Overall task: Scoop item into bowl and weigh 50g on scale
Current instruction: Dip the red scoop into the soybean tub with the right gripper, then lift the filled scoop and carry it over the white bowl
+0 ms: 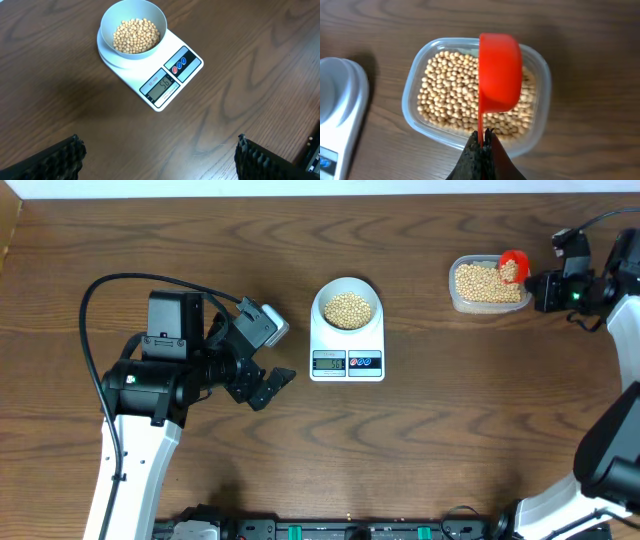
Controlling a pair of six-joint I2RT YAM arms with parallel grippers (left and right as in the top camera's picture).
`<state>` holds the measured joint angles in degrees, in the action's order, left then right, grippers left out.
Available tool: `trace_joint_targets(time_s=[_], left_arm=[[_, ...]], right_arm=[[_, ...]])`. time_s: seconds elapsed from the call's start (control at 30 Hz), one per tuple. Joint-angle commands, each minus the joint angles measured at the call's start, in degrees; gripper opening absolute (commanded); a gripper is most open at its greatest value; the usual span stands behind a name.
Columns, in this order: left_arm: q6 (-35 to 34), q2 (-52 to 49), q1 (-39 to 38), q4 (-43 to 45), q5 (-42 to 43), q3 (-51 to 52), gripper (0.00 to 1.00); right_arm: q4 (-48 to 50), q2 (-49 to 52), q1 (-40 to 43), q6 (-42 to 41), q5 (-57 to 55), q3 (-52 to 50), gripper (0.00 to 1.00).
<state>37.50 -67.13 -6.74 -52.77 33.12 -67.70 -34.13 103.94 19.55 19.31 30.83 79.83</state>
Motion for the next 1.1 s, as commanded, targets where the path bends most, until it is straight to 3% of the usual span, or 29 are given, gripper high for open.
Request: trace_joint_targets(time_s=[0.0, 0.43, 0.77, 0.83, 0.97, 1.07], left_arm=[[-0.24, -0.07, 0.31, -0.33, 0.94, -1.79, 0.98], [-0.24, -0.07, 0.31, -0.33, 0.94, -1.79, 0.98], [-0.24, -0.07, 0.31, -0.33, 0.94, -1.79, 0.98], [-0.24, -0.07, 0.31, -0.33, 0.94, -1.79, 0.98], [-0.24, -0.07, 0.31, -0.33, 0.94, -1.79, 0.98], [-0.24, -0.07, 0.31, -0.33, 0.94, -1.79, 0.98]], right_arm=[[-0.57, -5.11, -2.82, 3.23, -8.90, -0.13, 0.01], [-1.20, -5.92, -11.63, 7.80, -27.30, -0.13, 0.01], [2.45, -11.30, -15.10, 9.55, -26.49, -0.13, 0.01], [2.56, -12.74, -15.63, 9.51, -21.90, -0.13, 0.01], [2.69, -13.46, -16.74, 8.68, 0.68, -0.13, 0.01], [3.39, -12.15, -18.34, 6.25, 9.62, -0.13, 0.01]])
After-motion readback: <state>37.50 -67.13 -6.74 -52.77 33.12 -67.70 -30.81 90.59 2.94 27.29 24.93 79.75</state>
